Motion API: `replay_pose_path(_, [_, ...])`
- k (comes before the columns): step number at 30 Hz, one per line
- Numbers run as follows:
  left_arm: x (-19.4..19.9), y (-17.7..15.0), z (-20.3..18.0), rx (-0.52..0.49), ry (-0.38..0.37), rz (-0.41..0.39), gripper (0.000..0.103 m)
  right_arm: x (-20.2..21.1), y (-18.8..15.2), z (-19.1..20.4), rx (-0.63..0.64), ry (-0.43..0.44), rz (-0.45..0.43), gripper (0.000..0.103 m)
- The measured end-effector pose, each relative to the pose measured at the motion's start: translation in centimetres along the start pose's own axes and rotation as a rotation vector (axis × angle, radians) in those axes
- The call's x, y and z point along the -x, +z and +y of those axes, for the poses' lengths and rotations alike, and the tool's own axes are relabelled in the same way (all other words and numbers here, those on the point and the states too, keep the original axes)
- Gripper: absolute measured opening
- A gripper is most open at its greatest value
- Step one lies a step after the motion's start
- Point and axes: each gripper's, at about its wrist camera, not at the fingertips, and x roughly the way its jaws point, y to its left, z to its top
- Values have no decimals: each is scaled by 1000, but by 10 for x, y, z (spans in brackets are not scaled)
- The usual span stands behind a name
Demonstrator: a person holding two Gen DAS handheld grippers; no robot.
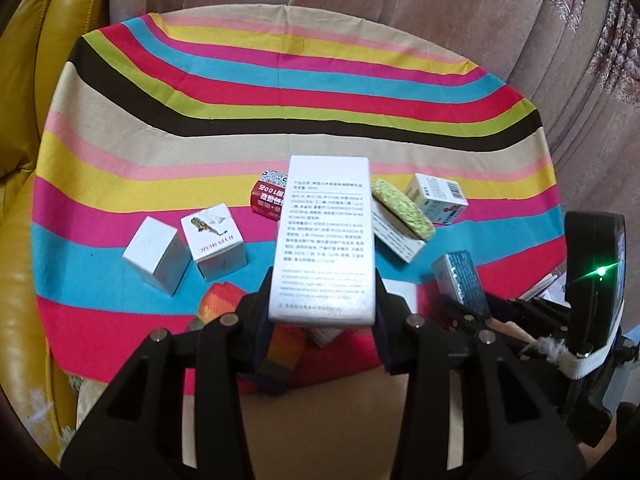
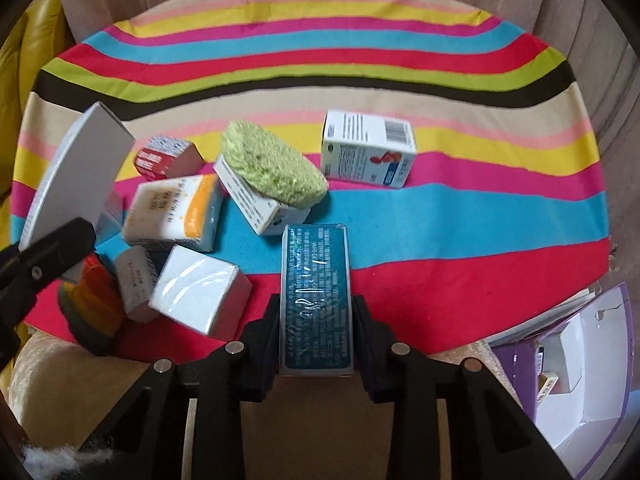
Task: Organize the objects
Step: 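Grasp the tall white printed box with the left gripper while the right gripper grasps the teal box, then carry both boxes into the purple box and open both grippers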
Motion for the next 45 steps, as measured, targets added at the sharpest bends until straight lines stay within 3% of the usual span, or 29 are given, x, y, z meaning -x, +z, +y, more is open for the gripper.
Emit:
replay_pose_path(11, [24, -25, -31, -23, -18, 8, 46, 37, -25, -17, -56, 12, -53, 34])
replay_pose_path(31, [27, -56, -122, -157, -97, 71, 46, 81, -73, -94, -170, -20, -97, 34])
replay_pose_path(45, [18, -70, -189, -268, -195, 116, 46, 97, -105, -165, -257, -151, -109, 34])
